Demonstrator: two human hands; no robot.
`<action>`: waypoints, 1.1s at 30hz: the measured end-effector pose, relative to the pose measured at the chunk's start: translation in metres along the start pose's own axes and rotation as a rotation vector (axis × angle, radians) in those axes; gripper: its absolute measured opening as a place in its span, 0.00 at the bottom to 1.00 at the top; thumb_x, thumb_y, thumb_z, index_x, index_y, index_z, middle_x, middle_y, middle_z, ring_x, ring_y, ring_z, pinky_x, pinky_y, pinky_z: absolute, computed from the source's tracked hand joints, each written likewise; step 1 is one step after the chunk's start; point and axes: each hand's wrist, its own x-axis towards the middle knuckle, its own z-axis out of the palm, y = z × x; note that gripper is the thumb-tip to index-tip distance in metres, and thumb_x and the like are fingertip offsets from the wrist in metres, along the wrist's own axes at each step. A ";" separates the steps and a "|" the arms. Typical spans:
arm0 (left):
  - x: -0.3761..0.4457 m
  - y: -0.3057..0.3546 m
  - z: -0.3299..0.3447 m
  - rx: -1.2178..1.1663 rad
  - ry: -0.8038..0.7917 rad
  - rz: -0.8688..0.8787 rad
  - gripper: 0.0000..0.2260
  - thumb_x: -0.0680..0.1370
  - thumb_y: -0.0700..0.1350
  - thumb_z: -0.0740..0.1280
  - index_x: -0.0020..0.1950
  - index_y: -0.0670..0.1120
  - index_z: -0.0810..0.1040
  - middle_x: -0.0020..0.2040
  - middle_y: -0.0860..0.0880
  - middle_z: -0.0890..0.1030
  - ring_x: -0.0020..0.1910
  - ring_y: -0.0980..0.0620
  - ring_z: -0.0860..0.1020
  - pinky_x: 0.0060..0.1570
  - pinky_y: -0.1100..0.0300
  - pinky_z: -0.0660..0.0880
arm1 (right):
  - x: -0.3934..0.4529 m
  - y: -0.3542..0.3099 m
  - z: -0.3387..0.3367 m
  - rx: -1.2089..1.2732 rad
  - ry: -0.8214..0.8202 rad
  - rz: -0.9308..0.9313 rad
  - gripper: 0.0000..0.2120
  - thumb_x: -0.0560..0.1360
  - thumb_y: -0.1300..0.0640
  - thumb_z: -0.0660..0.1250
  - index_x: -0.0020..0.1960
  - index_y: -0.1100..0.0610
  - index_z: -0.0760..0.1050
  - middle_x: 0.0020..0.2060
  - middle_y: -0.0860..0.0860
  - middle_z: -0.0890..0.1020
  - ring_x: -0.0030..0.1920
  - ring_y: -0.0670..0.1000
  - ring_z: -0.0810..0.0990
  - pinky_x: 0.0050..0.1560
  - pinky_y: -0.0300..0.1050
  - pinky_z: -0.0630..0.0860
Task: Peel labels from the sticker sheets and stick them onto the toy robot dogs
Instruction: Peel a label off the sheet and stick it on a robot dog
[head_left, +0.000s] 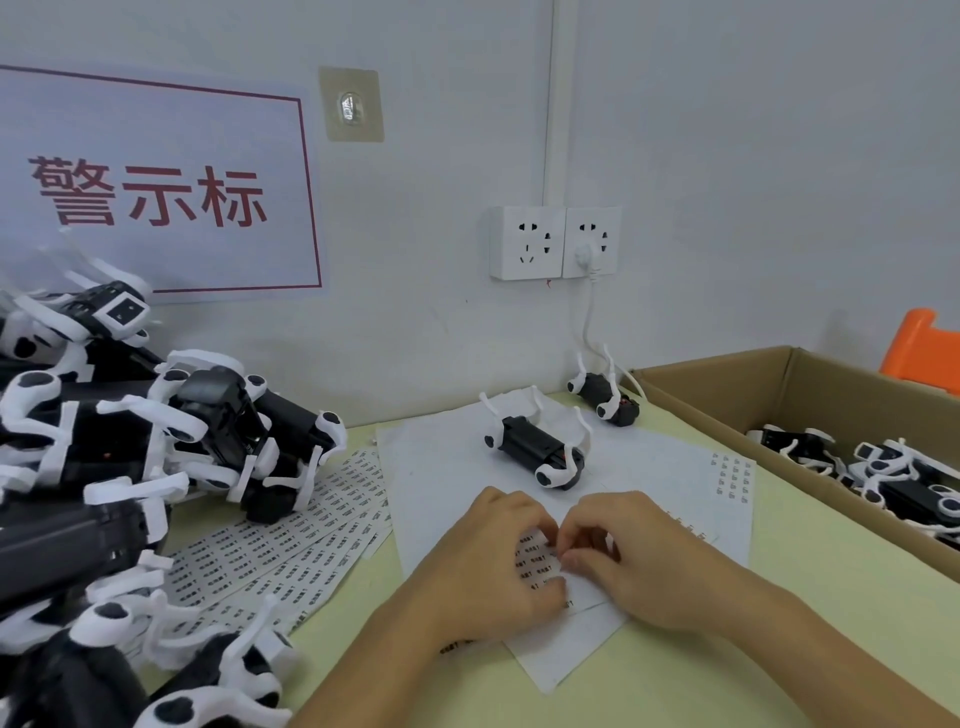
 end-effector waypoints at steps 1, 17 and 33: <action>-0.001 0.001 0.000 0.018 -0.002 0.008 0.17 0.72 0.58 0.69 0.58 0.56 0.76 0.57 0.62 0.74 0.61 0.63 0.65 0.61 0.61 0.71 | 0.000 0.000 0.001 -0.002 0.006 -0.007 0.08 0.78 0.55 0.69 0.42 0.43 0.79 0.41 0.39 0.80 0.44 0.39 0.76 0.44 0.30 0.69; -0.004 0.008 -0.003 0.048 0.022 0.026 0.14 0.73 0.59 0.70 0.53 0.55 0.77 0.52 0.59 0.78 0.58 0.60 0.69 0.57 0.56 0.73 | 0.002 -0.005 0.009 0.052 0.057 -0.053 0.07 0.77 0.59 0.69 0.42 0.50 0.81 0.39 0.41 0.80 0.44 0.39 0.77 0.44 0.29 0.69; -0.004 0.004 -0.001 0.044 0.017 0.000 0.19 0.72 0.60 0.71 0.60 0.56 0.78 0.58 0.63 0.78 0.61 0.63 0.68 0.60 0.58 0.72 | -0.002 0.002 -0.001 0.052 -0.004 -0.056 0.10 0.75 0.57 0.70 0.39 0.44 0.77 0.38 0.43 0.80 0.37 0.44 0.76 0.39 0.34 0.72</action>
